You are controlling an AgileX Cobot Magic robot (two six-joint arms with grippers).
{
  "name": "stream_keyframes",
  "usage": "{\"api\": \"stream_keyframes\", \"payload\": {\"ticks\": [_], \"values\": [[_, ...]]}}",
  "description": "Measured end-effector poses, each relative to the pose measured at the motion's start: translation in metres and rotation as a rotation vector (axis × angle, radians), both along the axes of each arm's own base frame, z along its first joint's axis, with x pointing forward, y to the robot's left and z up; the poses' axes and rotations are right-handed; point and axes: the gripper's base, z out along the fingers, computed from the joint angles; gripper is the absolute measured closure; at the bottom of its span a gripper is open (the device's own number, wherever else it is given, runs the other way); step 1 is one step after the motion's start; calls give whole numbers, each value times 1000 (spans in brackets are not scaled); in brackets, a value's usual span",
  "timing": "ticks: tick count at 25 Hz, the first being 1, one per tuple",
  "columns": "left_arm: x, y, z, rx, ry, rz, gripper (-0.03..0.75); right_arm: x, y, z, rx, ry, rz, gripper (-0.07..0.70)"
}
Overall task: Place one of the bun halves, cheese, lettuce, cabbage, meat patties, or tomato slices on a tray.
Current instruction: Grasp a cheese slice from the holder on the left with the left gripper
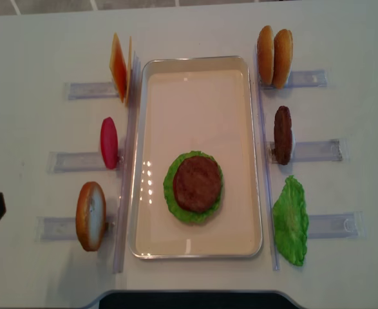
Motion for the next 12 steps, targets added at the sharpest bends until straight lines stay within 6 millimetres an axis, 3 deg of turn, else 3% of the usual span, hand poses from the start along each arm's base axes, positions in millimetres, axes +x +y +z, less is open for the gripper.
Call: {"api": "stream_keyframes", "payload": {"ticks": [12], "values": [[85,8,37,-15,163,-1,197,0,0,0,0,-1,0,182]]}}
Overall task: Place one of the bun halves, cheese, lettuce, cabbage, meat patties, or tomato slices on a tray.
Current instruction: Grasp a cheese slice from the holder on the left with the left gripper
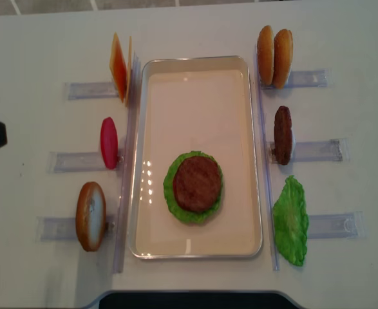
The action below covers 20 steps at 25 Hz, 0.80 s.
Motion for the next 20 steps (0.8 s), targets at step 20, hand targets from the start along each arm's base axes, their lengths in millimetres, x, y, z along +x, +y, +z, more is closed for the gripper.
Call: {"api": "stream_keyframes", "payload": {"ticks": [20], "values": [[182,16,11,-35,170,28,197,0,0,0,0,0,0,182]]}}
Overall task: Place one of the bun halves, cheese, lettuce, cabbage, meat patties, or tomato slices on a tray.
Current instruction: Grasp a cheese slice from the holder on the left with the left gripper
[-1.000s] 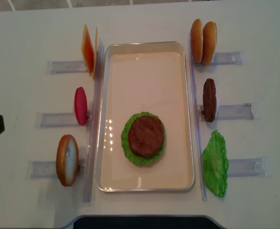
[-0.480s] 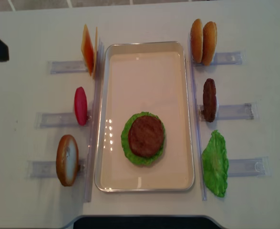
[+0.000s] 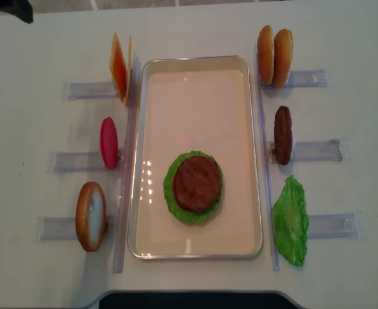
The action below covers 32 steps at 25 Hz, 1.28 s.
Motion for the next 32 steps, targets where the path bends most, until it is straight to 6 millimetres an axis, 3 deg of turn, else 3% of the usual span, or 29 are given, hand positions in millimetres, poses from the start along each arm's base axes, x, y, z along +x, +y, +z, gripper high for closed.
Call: {"api": "stream_keyframes", "payload": {"ticks": [9,15,26,29,32], "values": [[70,10,-34,31,75,4,197,0,0,0,0,0,0,182],[97,14,-46,52,81,15,197,0,0,0,0,0,0,182],[106,24,-45,149,70,48,197,0,0,0,0,0,0,182],[107,18,-45,165,70,45,197,0,0,0,0,0,0,182],[110,-2,-49,181,74,15,197,0,0,0,0,0,0,182]]}}
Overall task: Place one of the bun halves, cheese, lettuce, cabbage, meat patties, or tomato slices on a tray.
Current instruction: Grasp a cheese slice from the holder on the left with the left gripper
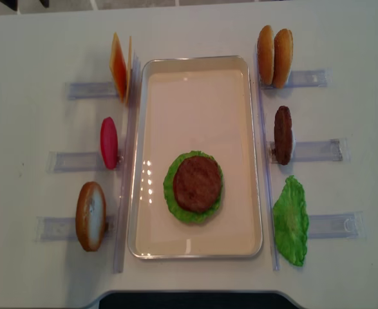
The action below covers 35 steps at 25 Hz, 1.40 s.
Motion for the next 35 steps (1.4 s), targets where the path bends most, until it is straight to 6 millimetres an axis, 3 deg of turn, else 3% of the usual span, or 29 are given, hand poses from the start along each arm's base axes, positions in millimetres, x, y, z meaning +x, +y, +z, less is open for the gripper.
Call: {"api": "stream_keyframes", "payload": {"ticks": [9,16,21,35], "values": [[6,-89,-27,-33,51,-95,197,0,0,0,0,0,0,182],[3,-139,-49,-49,96,-128,197,0,0,0,0,0,0,182],[3,-155,-61,-56,118,-121,197,0,0,0,0,0,0,182],[8,-158,-81,-50,159,-101,197,0,0,0,0,0,0,182]]}}
